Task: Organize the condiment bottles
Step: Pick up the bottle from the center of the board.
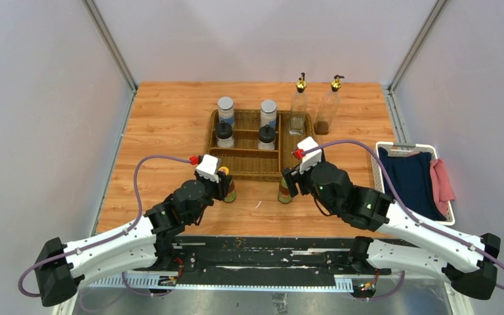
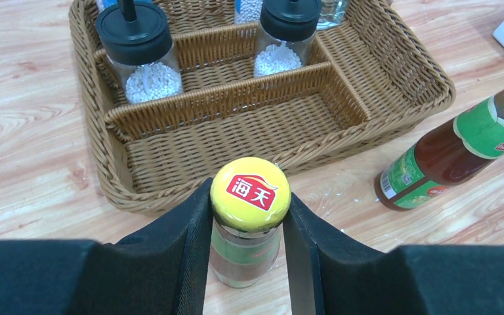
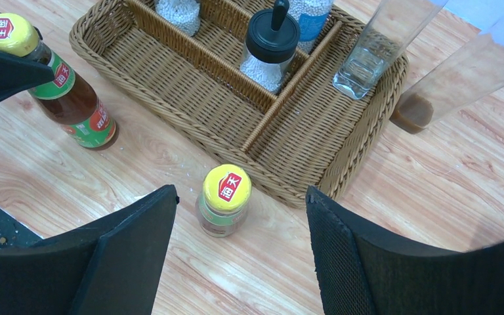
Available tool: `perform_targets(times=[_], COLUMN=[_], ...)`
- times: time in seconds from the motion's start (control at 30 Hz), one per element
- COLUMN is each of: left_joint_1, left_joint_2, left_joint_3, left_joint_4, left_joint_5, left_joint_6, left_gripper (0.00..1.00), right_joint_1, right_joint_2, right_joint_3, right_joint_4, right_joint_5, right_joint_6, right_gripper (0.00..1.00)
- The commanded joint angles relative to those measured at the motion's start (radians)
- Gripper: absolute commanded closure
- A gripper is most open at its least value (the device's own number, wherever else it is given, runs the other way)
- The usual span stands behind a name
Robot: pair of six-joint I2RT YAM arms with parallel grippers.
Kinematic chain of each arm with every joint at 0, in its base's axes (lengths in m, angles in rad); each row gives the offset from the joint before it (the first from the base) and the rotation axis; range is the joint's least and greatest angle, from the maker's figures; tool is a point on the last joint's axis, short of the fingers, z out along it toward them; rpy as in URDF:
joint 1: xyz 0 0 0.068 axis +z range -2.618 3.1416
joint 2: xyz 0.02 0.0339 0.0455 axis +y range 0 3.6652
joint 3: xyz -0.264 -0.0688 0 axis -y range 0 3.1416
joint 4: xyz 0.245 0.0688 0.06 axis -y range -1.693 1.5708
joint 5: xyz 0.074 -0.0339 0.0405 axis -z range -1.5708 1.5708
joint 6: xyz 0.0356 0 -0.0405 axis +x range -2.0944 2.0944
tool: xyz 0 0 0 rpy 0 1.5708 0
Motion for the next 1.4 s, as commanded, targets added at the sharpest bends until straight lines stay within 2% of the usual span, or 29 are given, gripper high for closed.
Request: perform_targets(times=[0.0, 0.17, 0.63, 1.1, 1.37], left_joint_1=[-0.007, -0.012, -0.092, -0.124, -0.123], left_joint_2=[0.011, -0.016, -0.085, -0.036, 0.029], left_joint_3=[-0.004, -0.001, 0.070, 0.216, 0.272], left_joint_4=[0.044, 0.044, 0.033, 0.041, 0.078], left_joint_5=[0.004, 0.002, -0.115, -0.195, -0.227], left_joint_6=[0.008, 0.020, 0.107, 0.212, 0.309], left_gripper=[0.81, 1.00, 1.00, 1.00, 1.00], right_joint_1=[0.014, 0.015, 0.016, 0.017, 0.017], right_joint_2=[-0.017, -0.023, -0.029, -0.080, -0.107], right_joint_3=[-0.021, -0.027, -0.047, -0.111, -0.181], right_joint_4=[-0.006, -0.007, -0.009, -0.011, 0.053], right_joint_5=[0.026, 0.020, 0.020, -0.025, -0.064], right_joint_6=[0.020, 0.026, 0.031, 0.064, 0.072], right_gripper=[0.25, 0.26, 0.26, 0.22, 0.19])
